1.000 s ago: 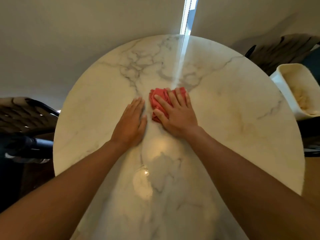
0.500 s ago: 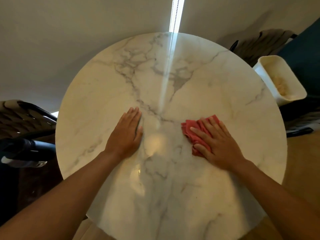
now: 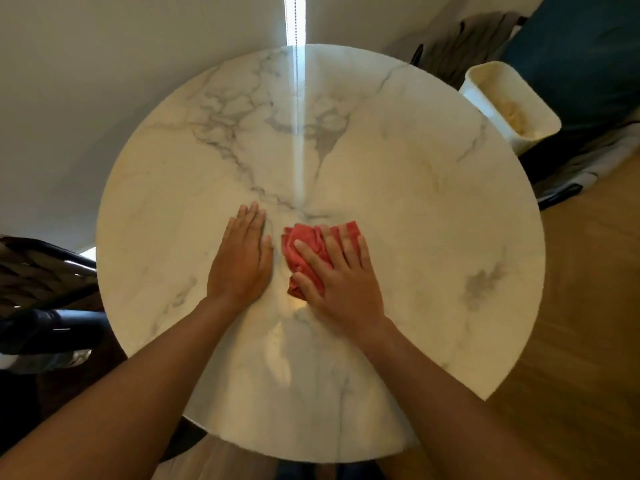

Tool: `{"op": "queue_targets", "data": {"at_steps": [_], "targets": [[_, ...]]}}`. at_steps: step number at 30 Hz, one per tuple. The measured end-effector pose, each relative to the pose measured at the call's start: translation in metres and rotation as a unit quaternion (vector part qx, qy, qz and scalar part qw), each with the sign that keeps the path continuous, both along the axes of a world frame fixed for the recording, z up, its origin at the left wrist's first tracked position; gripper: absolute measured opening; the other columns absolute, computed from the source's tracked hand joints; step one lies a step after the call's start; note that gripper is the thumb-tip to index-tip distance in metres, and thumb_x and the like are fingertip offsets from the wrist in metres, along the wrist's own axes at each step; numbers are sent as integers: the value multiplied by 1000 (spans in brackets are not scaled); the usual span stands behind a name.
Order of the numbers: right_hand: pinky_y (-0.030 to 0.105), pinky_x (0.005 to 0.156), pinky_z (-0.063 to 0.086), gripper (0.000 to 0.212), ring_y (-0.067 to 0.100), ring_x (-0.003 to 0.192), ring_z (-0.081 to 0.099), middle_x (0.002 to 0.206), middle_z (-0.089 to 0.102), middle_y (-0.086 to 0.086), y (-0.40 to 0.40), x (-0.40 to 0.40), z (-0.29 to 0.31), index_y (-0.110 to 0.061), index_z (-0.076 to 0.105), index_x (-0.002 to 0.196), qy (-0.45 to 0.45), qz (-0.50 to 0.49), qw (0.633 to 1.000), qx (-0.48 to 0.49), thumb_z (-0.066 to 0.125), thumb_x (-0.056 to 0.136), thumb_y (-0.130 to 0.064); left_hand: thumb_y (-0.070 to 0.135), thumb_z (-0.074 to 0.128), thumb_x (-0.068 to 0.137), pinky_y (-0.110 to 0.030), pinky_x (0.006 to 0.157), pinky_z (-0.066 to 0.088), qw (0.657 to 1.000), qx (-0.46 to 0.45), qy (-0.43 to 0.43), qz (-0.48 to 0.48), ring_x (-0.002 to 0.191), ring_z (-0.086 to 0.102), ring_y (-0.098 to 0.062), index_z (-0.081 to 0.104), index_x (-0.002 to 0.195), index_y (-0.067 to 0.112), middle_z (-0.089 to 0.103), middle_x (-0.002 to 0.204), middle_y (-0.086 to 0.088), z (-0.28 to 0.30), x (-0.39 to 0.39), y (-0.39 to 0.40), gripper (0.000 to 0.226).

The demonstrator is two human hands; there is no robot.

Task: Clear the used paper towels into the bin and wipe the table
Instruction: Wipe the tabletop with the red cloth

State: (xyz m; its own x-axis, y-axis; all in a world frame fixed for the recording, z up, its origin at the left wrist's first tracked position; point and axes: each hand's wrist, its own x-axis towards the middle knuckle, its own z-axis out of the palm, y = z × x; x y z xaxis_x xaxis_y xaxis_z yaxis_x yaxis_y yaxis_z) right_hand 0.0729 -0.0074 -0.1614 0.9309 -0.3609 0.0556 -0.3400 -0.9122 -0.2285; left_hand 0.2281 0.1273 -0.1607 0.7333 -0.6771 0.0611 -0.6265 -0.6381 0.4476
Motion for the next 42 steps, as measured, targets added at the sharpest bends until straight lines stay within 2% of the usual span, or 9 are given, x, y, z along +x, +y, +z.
{"op": "queue_targets", "data": {"at_steps": [7,11,16,19,22,25,31,35,42], "targets": [[55,121,20,55,27,155,14,164,26,3,-8,-113,0,-43,37,151,10,40,999,-21,40,100,-63,31,29,100,-36,125,12,998,-3,-7,-70,152,20,-20,38,151,5,32,160,-10,2,-5,-2,57],[54,122,18,57,25,155,12,166,23,0,-49,-121,0,-45,34,152,37,-74,996,-31,33,100,-66,33,31,101,-37,125,14,988,3,-18,-155,150,25,-23,42,148,2,38,157,-12,5,-18,-11,57],[52,124,3,59,29,155,6,168,15,-1,-70,-67,0,-48,20,155,64,-268,961,4,22,100,-68,31,36,100,-42,124,19,972,-7,-33,-231,149,29,-25,45,146,1,40,155,-14,14,-45,-45,55],[54,123,2,58,31,155,5,168,15,3,-55,-60,2,-45,20,156,63,-291,954,16,22,101,-64,33,33,101,-43,123,21,967,-21,-24,-253,150,26,-23,42,148,3,39,156,-13,16,-56,-71,56],[53,123,8,57,30,155,5,167,18,3,-25,-89,9,-43,23,156,55,-225,973,6,24,102,-63,36,30,103,-37,125,15,966,-21,-14,-256,152,21,-18,38,151,6,35,159,-9,15,-61,-93,57],[52,123,9,59,25,156,-2,169,10,0,-15,-133,8,-45,13,158,74,-199,977,16,21,103,-64,38,28,103,-35,125,11,963,-13,-18,-270,152,18,-18,36,152,7,33,160,-9,13,-65,-112,59],[52,124,9,62,27,155,-5,169,11,1,-60,-163,5,-44,13,158,72,-266,961,-1,21,101,-67,43,27,105,-35,125,3,969,33,-63,-237,154,9,-21,25,156,8,20,164,-11,6,-59,-147,62],[52,124,6,64,28,155,-1,169,11,2,-107,-149,1,-42,11,159,80,-328,941,-10,14,101,-68,48,22,102,-35,125,2,984,44,-28,-171,154,5,-21,20,157,5,15,166,-11,2,-53,-162,69],[56,123,-3,69,33,154,-5,169,6,6,-194,-103,2,-37,4,160,82,-372,925,11,3,98,-69,46,25,106,-32,125,-1,985,38,-43,-162,154,-2,-14,17,158,8,10,167,-7,-3,-56,-162,65]]}}
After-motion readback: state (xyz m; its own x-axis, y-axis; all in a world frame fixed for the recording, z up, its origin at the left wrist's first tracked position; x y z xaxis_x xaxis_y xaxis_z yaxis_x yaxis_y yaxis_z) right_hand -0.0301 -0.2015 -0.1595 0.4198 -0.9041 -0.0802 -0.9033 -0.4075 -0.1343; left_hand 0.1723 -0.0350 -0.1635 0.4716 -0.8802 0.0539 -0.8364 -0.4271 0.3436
